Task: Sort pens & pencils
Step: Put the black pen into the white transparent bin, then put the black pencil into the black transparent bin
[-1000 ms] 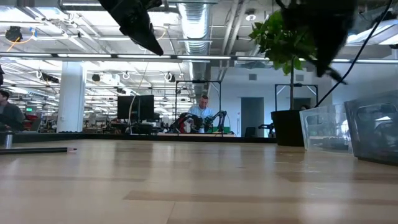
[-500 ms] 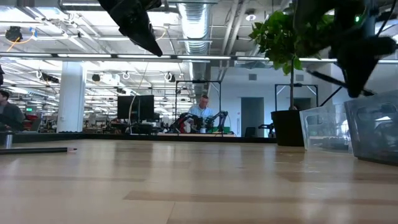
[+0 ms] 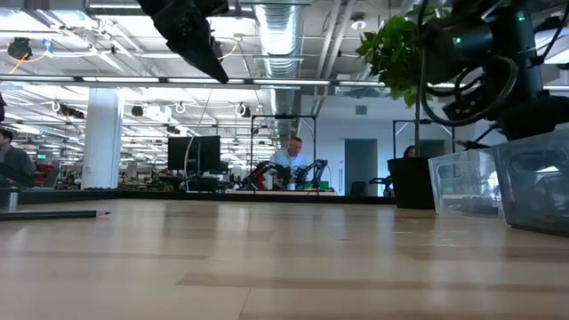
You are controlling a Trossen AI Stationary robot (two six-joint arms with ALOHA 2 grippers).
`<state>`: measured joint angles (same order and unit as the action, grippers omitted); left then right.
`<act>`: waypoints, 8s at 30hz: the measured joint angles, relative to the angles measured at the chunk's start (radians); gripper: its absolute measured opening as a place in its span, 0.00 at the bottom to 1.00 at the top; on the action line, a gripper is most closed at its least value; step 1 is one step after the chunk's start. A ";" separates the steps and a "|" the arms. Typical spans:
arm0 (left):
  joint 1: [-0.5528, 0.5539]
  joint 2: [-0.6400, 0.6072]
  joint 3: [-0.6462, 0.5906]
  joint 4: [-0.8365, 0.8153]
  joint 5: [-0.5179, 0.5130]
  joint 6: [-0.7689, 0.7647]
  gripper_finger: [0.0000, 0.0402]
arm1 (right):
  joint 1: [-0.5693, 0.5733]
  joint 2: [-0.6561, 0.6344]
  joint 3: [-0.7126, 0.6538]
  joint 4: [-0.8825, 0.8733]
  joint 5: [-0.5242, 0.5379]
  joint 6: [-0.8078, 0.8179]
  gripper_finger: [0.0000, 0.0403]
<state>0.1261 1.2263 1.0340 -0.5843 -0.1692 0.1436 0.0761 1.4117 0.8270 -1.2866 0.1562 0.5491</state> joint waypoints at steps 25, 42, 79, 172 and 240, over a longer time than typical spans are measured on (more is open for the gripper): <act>0.000 0.000 0.000 -0.113 0.007 -0.093 0.14 | 0.016 0.000 -0.029 -0.008 0.002 0.054 0.49; -0.015 0.000 0.001 -0.518 0.219 -0.408 0.14 | 0.144 0.000 0.302 0.371 0.115 -0.031 0.54; -0.712 0.130 -0.191 -0.434 0.380 -1.539 0.14 | 0.151 0.000 0.305 0.804 0.107 -0.322 0.52; -0.574 0.446 -0.296 -0.216 0.549 -1.177 0.02 | 0.153 0.000 0.305 0.800 0.103 -0.321 0.52; -0.181 0.627 -0.162 0.531 0.420 -0.365 0.00 | 0.115 0.467 0.314 0.594 -0.148 -0.139 0.52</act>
<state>-0.0551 1.8534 0.8719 -0.0532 0.2504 -0.2214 0.1914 1.8784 1.1412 -0.6930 0.0084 0.4099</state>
